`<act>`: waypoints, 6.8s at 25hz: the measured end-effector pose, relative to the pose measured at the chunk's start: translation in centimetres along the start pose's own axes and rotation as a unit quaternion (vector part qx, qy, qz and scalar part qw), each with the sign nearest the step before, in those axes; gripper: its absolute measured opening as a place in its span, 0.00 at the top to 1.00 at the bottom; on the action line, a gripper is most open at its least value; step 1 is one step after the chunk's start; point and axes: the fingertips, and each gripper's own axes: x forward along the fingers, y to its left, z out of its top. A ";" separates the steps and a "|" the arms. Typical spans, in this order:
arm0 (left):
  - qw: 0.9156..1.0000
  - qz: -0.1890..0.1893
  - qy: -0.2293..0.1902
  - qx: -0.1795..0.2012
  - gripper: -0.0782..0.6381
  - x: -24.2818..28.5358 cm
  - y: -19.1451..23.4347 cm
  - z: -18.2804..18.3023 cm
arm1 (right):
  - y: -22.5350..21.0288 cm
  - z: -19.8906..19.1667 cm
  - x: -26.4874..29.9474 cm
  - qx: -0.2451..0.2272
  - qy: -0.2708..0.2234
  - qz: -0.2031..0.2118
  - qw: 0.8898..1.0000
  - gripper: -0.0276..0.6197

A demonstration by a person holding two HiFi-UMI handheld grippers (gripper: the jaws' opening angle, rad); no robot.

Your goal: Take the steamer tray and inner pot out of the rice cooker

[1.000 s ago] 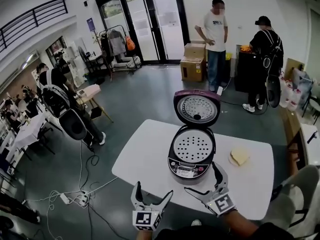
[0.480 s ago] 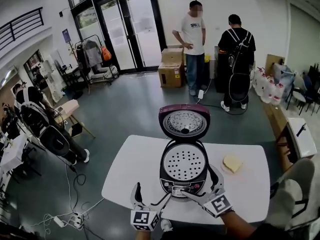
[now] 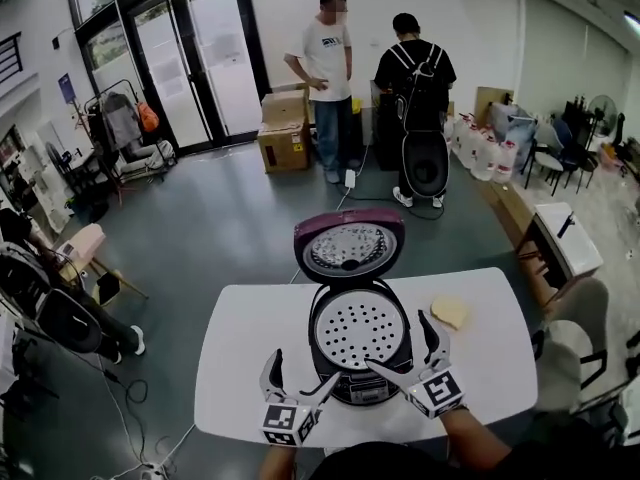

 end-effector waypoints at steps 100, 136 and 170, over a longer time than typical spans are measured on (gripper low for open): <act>0.942 0.234 0.211 0.116 0.79 -14.9 23.1 -2.1 | 20.8 -1.8 20.1 -0.243 0.201 0.196 0.928 0.83; 0.919 0.258 0.297 -0.030 0.82 -17.6 26.3 -26.4 | 30.2 -27.0 19.9 -0.211 0.379 0.239 0.869 0.87; 0.994 0.002 0.096 -0.059 0.42 0.9 7.6 -2.2 | 2.4 -4.5 5.3 0.005 0.206 -0.025 0.978 0.61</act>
